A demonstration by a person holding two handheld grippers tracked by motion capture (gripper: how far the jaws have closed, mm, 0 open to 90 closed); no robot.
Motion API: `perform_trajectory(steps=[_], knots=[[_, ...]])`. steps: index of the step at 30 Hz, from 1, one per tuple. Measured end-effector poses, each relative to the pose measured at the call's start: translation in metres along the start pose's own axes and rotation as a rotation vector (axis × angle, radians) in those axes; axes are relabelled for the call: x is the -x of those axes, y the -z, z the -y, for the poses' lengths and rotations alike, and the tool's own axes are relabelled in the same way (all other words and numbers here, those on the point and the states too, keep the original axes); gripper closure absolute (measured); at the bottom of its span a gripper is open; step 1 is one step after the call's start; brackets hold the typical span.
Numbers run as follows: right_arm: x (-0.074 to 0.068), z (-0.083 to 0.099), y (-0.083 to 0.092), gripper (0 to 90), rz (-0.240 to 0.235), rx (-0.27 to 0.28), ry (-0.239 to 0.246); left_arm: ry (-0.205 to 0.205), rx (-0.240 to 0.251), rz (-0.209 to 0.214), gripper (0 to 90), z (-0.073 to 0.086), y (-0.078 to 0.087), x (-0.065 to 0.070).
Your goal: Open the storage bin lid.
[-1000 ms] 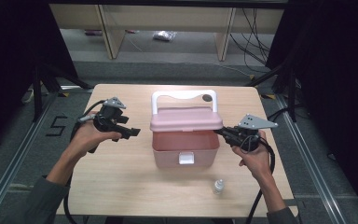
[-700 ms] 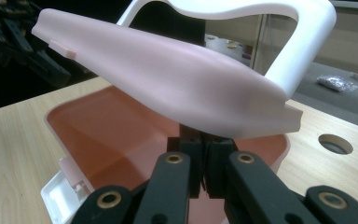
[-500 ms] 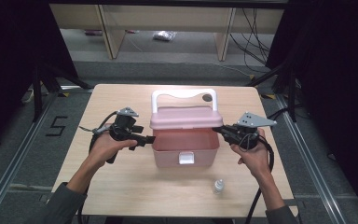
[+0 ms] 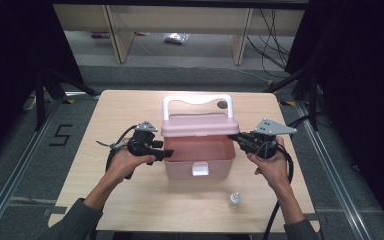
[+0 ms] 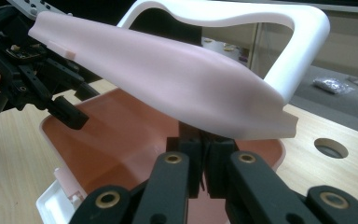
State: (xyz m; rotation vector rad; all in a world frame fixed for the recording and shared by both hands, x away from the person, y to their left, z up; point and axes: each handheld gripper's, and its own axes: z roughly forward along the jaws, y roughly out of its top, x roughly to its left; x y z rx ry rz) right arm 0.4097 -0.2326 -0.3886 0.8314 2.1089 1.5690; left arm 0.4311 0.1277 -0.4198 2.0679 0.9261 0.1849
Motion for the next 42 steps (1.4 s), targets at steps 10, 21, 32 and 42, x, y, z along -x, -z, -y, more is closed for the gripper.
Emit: perform_trajectory(steps=[10,21,32,42], knots=[[0.007,-0.010,-0.005,88.7,0.013,0.016,0.018,-0.005,0.004,-0.005,50.3,0.001,0.003,-0.005],[0.012,-0.015,-0.014,88.9,0.007,0.012,0.002,-0.023,-0.006,0.004,53.4,0.000,0.006,-0.007],[0.018,-0.017,-0.020,89.1,0.018,0.019,-0.009,-0.034,-0.006,-0.008,55.5,0.001,0.008,-0.004],[0.031,-0.016,-0.031,89.7,0.024,0.015,0.007,-0.024,-0.010,-0.010,56.3,0.001,0.008,-0.003]])
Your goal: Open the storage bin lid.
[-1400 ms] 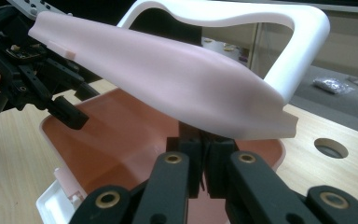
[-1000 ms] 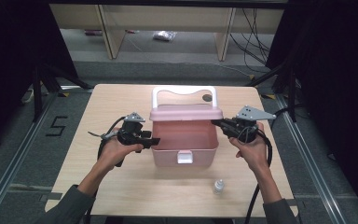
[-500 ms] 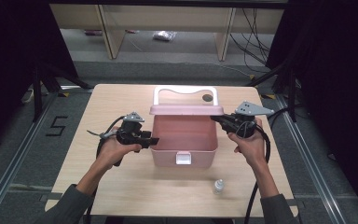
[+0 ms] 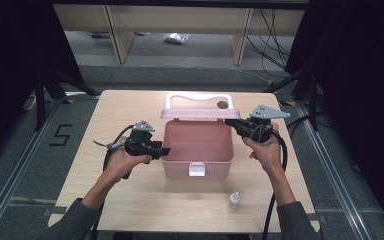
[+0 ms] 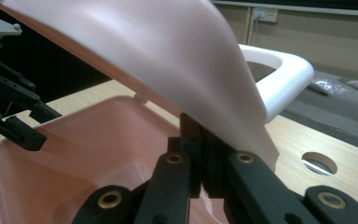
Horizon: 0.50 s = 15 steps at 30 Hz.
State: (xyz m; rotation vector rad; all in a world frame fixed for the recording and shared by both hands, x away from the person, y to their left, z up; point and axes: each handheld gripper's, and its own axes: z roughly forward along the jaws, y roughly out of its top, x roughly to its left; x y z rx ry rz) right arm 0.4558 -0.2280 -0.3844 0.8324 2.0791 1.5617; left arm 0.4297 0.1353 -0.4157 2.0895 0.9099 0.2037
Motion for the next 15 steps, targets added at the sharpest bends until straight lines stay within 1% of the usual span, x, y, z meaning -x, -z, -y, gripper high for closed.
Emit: perform_trajectory(steps=[1,2,3,4,5,7,8,9,10,11,12,13,14,15], knots=[[0.000,0.000,0.000,89.7,0.000,0.000,0.000,0.000,0.000,0.000,56.4,0.000,0.000,0.000],[0.000,0.000,-0.001,89.8,-0.009,-0.006,-0.025,0.001,0.000,0.000,56.4,0.000,0.000,0.000],[0.001,0.000,-0.001,89.8,-0.010,-0.010,-0.021,0.003,0.001,0.006,56.4,0.000,0.000,0.000],[0.002,0.000,-0.002,89.9,0.000,-0.004,-0.017,0.007,0.004,0.004,56.5,0.000,0.000,0.000],[0.003,-0.001,-0.002,89.9,-0.007,-0.007,-0.023,0.007,0.001,0.010,56.6,0.000,0.000,0.000],[0.005,-0.002,-0.005,89.2,0.009,-0.011,-0.015,0.010,0.004,0.005,56.8,0.001,0.000,0.000],[0.010,-0.002,-0.006,89.1,0.013,-0.023,-0.010,0.012,0.010,0.001,56.9,0.001,0.000,0.000],[0.010,-0.002,-0.006,89.1,0.013,-0.023,-0.010,0.012,0.010,0.001,56.9,0.001,0.000,0.000],[0.015,-0.002,-0.006,89.2,-0.002,-0.016,-0.040,0.012,0.007,0.002,57.0,0.001,0.000,0.000],[0.015,-0.002,-0.006,89.2,-0.002,-0.016,-0.040,0.012,0.006,0.006,57.0,0.001,0.001,0.000],[0.017,-0.001,-0.006,89.1,0.015,-0.008,-0.043,0.013,0.012,-0.002,57.0,0.001,0.000,0.001],[0.018,-0.001,-0.006,89.1,0.016,-0.021,-0.068,0.010,0.010,-0.001,56.9,0.001,0.000,0.001],[0.021,0.000,-0.006,89.2,0.023,-0.015,-0.063,0.009,0.009,-0.001,56.8,0.001,0.000,0.001],[0.025,0.001,-0.008,89.3,0.014,-0.018,-0.056,0.011,0.010,0.002,56.9,0.001,0.000,0.001]])
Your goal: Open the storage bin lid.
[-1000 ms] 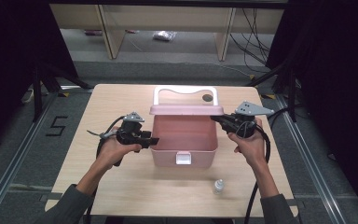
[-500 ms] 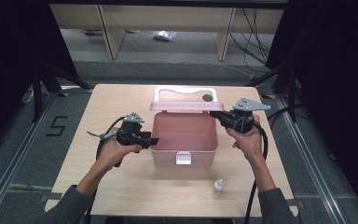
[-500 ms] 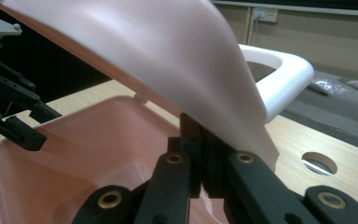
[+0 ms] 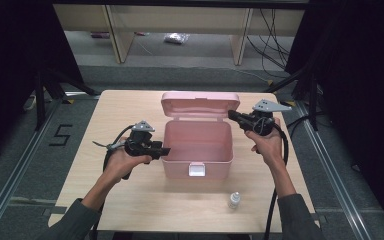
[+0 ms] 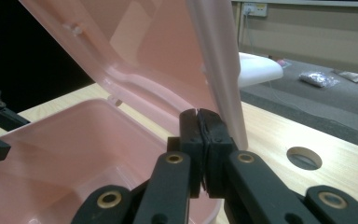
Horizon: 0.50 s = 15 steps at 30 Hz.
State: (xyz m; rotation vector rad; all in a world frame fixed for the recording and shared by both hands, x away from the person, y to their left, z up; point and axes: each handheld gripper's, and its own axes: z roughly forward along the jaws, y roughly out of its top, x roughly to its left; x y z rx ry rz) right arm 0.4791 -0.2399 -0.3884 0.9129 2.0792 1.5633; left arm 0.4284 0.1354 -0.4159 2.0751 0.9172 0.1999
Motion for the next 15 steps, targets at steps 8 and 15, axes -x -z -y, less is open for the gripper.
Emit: perform_trajectory(steps=[8,15], knots=[[0.003,-0.002,-0.005,89.3,0.014,0.003,-0.006,-0.001,0.006,-0.004,56.9,0.000,0.000,0.001],[0.007,0.000,-0.011,89.1,0.027,-0.005,0.001,-0.008,0.002,-0.001,57.1,0.001,0.001,0.000]])
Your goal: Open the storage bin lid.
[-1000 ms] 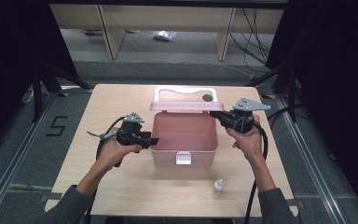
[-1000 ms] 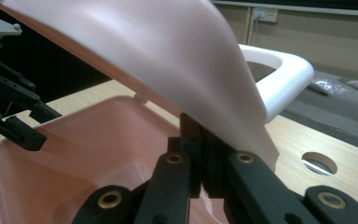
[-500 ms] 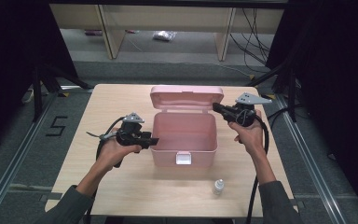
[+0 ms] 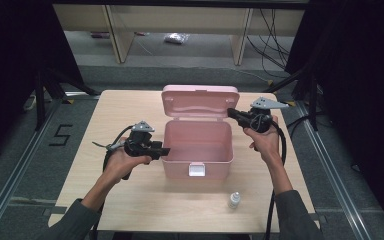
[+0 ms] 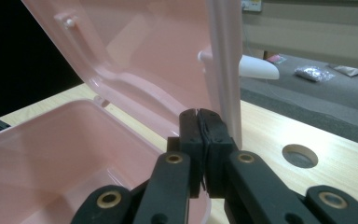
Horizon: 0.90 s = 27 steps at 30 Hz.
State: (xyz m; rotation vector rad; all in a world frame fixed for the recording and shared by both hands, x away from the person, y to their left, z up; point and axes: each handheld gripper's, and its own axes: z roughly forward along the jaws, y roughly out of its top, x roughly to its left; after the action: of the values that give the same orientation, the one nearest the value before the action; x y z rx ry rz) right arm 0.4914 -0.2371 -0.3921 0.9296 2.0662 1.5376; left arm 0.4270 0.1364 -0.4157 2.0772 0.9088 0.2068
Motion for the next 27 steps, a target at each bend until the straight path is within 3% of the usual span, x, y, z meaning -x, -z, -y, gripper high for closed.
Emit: perform_trajectory(steps=[5,7,11,12,13,14,15,16,17,20,22,26,27], knots=[[0.002,0.002,-0.004,88.1,0.009,-0.016,-0.004,0.014,0.015,0.006,57.8,0.001,0.001,0.002],[0.001,0.003,-0.005,88.2,0.007,-0.015,-0.033,-0.004,0.007,0.000,57.9,0.002,0.002,0.002],[0.003,0.002,-0.009,88.2,0.022,-0.031,-0.034,0.005,0.015,-0.003,58.0,0.002,0.002,0.004],[0.002,0.002,-0.009,88.2,0.025,-0.037,-0.056,0.008,0.017,0.001,57.9,0.002,0.002,0.004],[0.005,0.003,-0.011,88.1,0.032,-0.010,-0.037,-0.005,0.008,-0.001,57.9,0.002,0.003,0.003],[0.006,0.002,-0.012,88.1,0.038,-0.013,-0.022,-0.003,0.009,0.000,57.9,0.002,0.003,0.003],[0.006,0.003,-0.013,88.1,0.025,-0.027,-0.041,-0.004,0.008,-0.001,57.9,0.002,0.003,0.003],[0.007,0.004,-0.014,88.1,0.048,-0.026,-0.020,0.009,0.020,0.005,57.9,0.002,0.002,0.004],[0.006,0.004,-0.015,88.1,0.032,-0.038,-0.047,0.009,0.019,0.002,57.9,0.002,0.002,0.004],[0.009,0.006,-0.017,88.1,0.057,-0.025,-0.026,0.011,0.020,0.003,57.9,0.002,0.002,0.004],[0.006,0.007,-0.019,87.9,0.057,-0.040,-0.057,-0.012,0.006,-0.004,57.8,0.002,0.003,0.003],[0.010,0.009,-0.021,87.9,0.059,-0.048,-0.032,-0.006,0.007,-0.001,57.5,0.002,0.003,0.004],[0.010,0.009,-0.022,87.9,0.057,-0.051,-0.055,-0.017,0.000,0.005,57.5,0.002,0.004,0.004]])
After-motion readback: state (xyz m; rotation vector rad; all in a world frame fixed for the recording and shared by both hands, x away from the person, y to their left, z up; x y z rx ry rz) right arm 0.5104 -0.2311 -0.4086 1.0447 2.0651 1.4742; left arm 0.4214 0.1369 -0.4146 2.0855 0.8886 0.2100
